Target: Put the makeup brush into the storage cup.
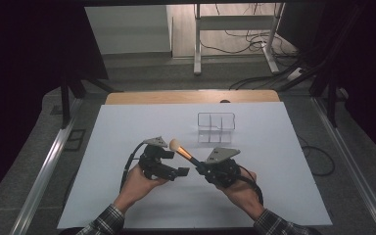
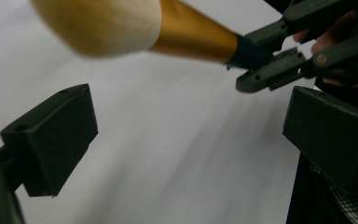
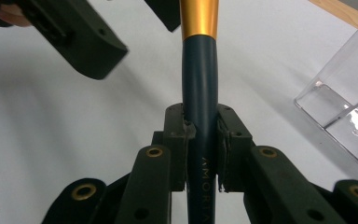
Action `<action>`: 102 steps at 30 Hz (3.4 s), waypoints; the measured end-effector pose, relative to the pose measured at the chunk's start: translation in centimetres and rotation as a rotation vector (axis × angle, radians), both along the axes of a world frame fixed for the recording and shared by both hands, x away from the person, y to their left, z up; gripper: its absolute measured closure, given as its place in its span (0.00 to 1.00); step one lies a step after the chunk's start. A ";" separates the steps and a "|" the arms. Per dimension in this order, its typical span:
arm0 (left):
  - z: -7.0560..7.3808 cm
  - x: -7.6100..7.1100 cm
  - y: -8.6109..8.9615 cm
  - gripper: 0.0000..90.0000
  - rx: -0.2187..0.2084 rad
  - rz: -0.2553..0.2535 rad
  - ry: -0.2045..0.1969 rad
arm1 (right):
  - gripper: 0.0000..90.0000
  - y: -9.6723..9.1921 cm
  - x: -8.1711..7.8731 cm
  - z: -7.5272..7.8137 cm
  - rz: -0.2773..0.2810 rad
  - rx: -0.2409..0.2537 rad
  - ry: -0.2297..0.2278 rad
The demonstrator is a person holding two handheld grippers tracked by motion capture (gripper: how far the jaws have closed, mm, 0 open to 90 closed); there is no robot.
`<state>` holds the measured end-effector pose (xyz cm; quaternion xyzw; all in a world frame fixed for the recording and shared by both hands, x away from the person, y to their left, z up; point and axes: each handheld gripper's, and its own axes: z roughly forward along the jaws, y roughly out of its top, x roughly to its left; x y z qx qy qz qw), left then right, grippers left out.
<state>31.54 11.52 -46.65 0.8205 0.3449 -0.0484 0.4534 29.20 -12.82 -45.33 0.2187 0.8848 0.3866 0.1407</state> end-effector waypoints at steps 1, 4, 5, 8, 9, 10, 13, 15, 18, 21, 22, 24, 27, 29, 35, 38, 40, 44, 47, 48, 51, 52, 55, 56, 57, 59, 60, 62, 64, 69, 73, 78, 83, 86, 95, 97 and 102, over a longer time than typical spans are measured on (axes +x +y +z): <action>0.0 0.1 -0.1 0.05 -0.011 -0.001 0.004 | 0.85 0.0 0.0 0.0 0.000 0.003 0.001; -0.1 0.4 -0.3 0.06 -0.023 -0.005 0.009 | 0.85 0.1 -0.1 -0.2 0.004 0.005 0.005; -0.1 0.5 -0.3 0.07 -0.028 -0.007 0.013 | 0.85 0.2 -0.1 -0.2 0.006 0.005 0.006; -0.2 0.6 -0.5 0.09 -0.045 -0.018 0.024 | 0.85 0.3 -0.2 -0.2 0.011 0.007 0.009; -0.2 0.6 -0.6 0.09 -0.048 -0.023 0.026 | 0.85 0.3 -0.2 -0.3 0.014 0.009 0.009; -0.2 0.6 -0.6 0.10 -0.054 -0.027 0.027 | 0.85 0.3 -0.2 -0.3 0.017 0.010 0.010; -0.2 0.6 -0.6 0.16 -0.077 -0.032 0.032 | 0.84 0.5 -0.2 -0.4 0.029 0.006 0.020; -0.2 0.6 -0.3 0.26 -0.107 -0.024 0.048 | 0.84 0.6 -0.2 -0.7 0.042 0.000 0.039; -0.5 0.9 0.6 0.68 -0.235 -0.028 0.111 | 0.84 0.8 -0.1 -1.1 0.049 -0.026 0.070; -0.2 0.6 0.4 0.81 -0.219 -0.042 0.101 | 0.80 1.3 0.1 -1.8 0.055 -0.052 0.093; -0.1 0.5 0.3 0.81 -0.199 -0.035 0.086 | 0.74 1.3 0.2 -1.9 0.055 -0.059 0.104; 0.3 0.3 0.3 0.81 -0.159 -0.025 0.056 | 0.57 1.3 0.3 -1.9 0.060 -0.050 0.132; 0.7 0.3 0.5 0.81 -0.142 -0.016 0.032 | 0.36 1.0 0.7 -1.8 0.056 -0.046 0.131; 0.9 0.1 0.5 0.81 -0.121 -0.006 0.019 | 0.26 0.8 1.0 -1.8 0.054 -0.010 0.149; 0.9 -0.2 -0.1 0.81 -0.074 -0.011 0.001 | 0.10 1.1 1.1 -1.9 0.028 0.008 0.135; 0.9 -0.3 -0.5 0.81 -0.057 -0.018 -0.001 | 0.09 1.5 0.9 -1.7 0.014 0.010 0.142; 1.0 -0.4 -0.7 0.81 -0.056 -0.022 -0.002 | 0.10 1.7 0.9 -1.7 0.005 0.010 0.146; 1.0 -0.5 -1.0 0.81 -0.052 -0.027 -0.002 | 0.28 1.7 0.8 -1.5 -0.002 0.017 0.125; 0.9 -0.5 -1.1 0.81 -0.047 -0.032 -0.002 | 0.44 1.6 0.7 -1.3 0.014 0.029 0.121; 0.9 -0.5 -1.1 0.81 -0.048 -0.032 0.001 | 0.51 1.7 0.7 -1.3 0.025 0.024 0.122; 0.7 -0.5 -1.2 0.81 -0.050 -0.035 0.004 | 0.71 1.8 0.6 -1.4 0.027 0.003 0.111; 0.7 -0.5 -1.2 0.81 -0.049 -0.033 0.002 | 0.76 1.8 0.6 -1.4 0.030 0.000 0.111; 0.7 -0.4 -1.2 0.81 -0.060 -0.033 0.005 | 0.81 1.9 0.5 -1.4 0.046 -0.009 0.097; 0.6 -0.4 -1.1 0.81 -0.066 -0.036 0.003 | 0.82 2.0 0.3 -1.3 0.051 -0.023 0.082; 0.6 -0.4 -1.1 0.80 -0.071 -0.037 -0.003 | 0.82 2.1 0.2 -1.2 0.052 -0.027 0.076; 0.6 -0.4 -1.1 0.75 -0.050 -0.032 -0.031 | 0.82 2.0 0.3 -1.2 0.057 -0.019 0.089; 0.6 -0.5 -1.1 0.68 -0.044 -0.031 -0.042 | 0.82 2.0 0.4 -1.2 0.057 -0.019 0.097; 0.6 -0.5 -1.1 0.56 -0.020 -0.024 -0.063 | 0.82 1.8 0.5 -1.2 0.051 -0.021 0.104; 0.6 -0.6 -1.1 0.47 -0.003 -0.018 -0.080 | 0.82 1.7 0.6 -1.2 0.048 -0.019 0.112; 0.5 -0.7 -0.8 0.34 0.033 -0.021 -0.100 | 0.82 1.3 0.8 -1.1 0.031 -0.013 0.112; 0.4 -0.9 -0.6 0.27 0.056 -0.025 -0.108 | 0.82 1.1 0.9 -1.0 0.023 -0.011 0.115; 0.4 -1.2 -0.3 0.21 0.084 -0.029 -0.122 | 0.82 0.9 1.0 -0.9 0.020 -0.008 0.116; 0.3 -1.2 0.1 0.17 0.108 -0.022 -0.127 | 0.82 0.7 1.0 -0.9 0.015 -0.013 0.109; 0.1 -1.3 0.3 0.15 0.126 -0.018 -0.126 | 0.82 0.6 1.0 -0.8 0.012 -0.013 0.106; -0.2 -1.6 0.8 0.12 0.152 -0.010 -0.129 | 0.82 0.0 1.1 -0.6 0.003 0.001 0.102; -0.3 -1.6 1.0 0.11 0.164 -0.005 -0.129 | 0.82 -0.1 1.2 -0.6 0.002 0.001 0.100; -0.5 -1.7 1.5 0.10 0.193 0.001 -0.125 | 0.82 -0.3 1.2 -0.5 0.001 0.002 0.096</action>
